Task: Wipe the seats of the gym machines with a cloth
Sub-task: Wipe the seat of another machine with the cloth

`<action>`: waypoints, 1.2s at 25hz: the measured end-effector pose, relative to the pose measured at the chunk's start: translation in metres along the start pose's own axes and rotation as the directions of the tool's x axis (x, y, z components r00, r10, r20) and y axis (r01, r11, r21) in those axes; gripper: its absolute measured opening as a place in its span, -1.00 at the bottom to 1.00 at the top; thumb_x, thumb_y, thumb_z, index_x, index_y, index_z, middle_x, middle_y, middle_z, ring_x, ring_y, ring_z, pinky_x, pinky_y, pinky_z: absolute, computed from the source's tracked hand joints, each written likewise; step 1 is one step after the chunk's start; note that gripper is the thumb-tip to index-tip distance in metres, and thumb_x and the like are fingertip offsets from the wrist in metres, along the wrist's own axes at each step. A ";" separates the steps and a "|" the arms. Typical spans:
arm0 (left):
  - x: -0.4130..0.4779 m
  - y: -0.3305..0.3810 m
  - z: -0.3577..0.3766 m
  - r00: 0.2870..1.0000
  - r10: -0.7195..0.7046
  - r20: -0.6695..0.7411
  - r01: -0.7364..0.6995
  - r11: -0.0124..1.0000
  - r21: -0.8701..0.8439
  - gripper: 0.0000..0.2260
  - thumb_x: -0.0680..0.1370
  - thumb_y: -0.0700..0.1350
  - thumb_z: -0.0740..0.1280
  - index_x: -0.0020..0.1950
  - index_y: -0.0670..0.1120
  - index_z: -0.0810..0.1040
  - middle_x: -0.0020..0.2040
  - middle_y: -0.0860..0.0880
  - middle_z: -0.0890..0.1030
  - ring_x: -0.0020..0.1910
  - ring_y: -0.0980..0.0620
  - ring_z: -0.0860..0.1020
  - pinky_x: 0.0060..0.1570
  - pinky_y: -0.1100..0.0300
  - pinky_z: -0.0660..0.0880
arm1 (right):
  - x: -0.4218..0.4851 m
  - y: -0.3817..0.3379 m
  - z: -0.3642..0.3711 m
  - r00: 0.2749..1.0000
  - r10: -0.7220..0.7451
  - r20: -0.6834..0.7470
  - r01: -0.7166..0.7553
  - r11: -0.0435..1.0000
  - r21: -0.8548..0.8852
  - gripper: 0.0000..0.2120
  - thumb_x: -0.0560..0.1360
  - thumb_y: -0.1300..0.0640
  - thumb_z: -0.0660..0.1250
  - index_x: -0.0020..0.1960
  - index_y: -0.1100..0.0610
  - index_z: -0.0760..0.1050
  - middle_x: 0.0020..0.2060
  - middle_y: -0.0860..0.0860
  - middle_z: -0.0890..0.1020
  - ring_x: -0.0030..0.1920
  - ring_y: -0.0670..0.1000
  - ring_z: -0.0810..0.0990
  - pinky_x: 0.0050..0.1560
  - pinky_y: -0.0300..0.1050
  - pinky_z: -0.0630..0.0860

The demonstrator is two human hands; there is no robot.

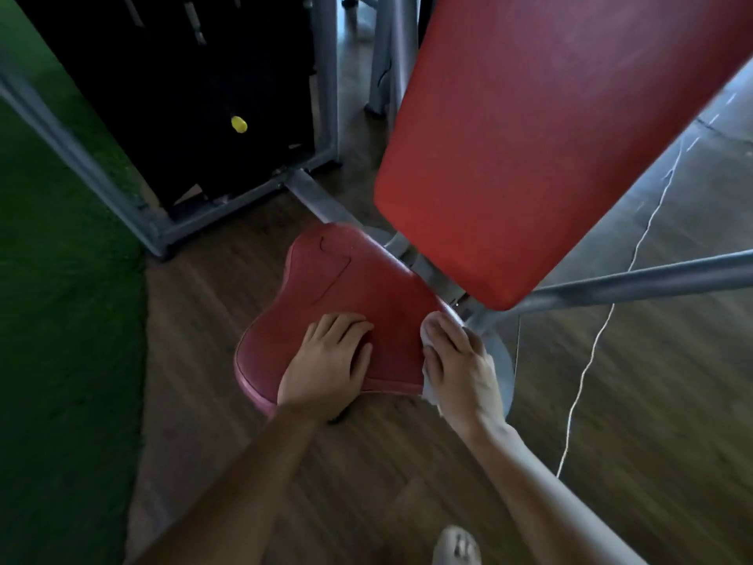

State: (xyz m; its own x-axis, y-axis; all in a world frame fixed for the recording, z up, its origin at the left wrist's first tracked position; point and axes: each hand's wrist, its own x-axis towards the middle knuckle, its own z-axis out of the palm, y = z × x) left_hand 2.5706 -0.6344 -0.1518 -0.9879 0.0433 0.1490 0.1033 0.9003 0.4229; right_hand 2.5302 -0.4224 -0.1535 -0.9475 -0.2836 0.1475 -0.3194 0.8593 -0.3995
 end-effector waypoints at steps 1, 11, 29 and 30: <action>0.000 0.001 -0.002 1.000 -0.020 -0.011 0.020 1.000 0.004 -0.70 0.64 0.02 0.20 0.29 -0.05 0.56 0.25 0.03 0.53 0.22 0.00 0.46 0.17 -0.07 0.46 | 0.000 0.002 -0.001 1.000 -0.006 0.001 0.006 1.000 0.024 -0.66 0.62 0.04 0.21 0.37 0.02 0.50 0.39 -0.14 0.46 0.24 0.09 0.50 0.11 0.20 0.56; 0.010 0.016 -0.014 0.820 -0.547 -0.167 0.556 0.831 0.008 -0.26 0.58 0.31 0.13 0.60 -0.15 0.15 0.63 -0.12 0.05 0.63 -0.07 -0.11 0.57 -0.06 -0.24 | 0.026 0.024 -0.028 0.964 -0.265 -0.004 0.256 0.928 0.270 -0.67 0.68 0.15 0.21 0.41 0.15 0.51 0.45 -0.06 0.45 0.44 0.02 0.42 0.41 0.02 0.42; 0.008 0.010 -0.012 0.724 -0.682 -0.101 0.679 0.681 0.273 0.13 0.33 0.63 0.06 0.61 -0.18 0.09 0.61 -0.13 0.15 0.60 -0.09 0.11 0.58 -0.03 0.05 | 0.033 0.043 -0.042 0.977 -0.021 0.214 -0.042 0.958 0.285 -0.56 0.62 0.13 0.29 0.49 0.05 0.40 0.45 -0.02 0.28 0.39 -0.02 0.40 0.30 0.00 0.52; 0.009 0.011 -0.012 0.722 -0.683 -0.105 0.683 0.681 0.266 0.12 0.33 0.62 0.07 0.61 -0.18 0.09 0.61 -0.13 0.16 0.60 -0.09 0.12 0.58 -0.03 0.05 | 0.038 0.044 -0.046 0.978 -0.052 0.203 -0.022 0.939 0.345 -0.62 0.63 0.15 0.29 0.45 0.07 0.45 0.41 -0.04 0.33 0.38 -0.06 0.41 0.29 0.00 0.52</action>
State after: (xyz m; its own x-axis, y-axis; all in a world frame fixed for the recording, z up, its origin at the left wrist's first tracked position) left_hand 2.5647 -0.6295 -0.1352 -0.7721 -0.6296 -0.0871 -0.6349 0.7576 0.1514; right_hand 2.4803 -0.3758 -0.1235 -0.9127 -0.4082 -0.0188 -0.2837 0.6660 -0.6899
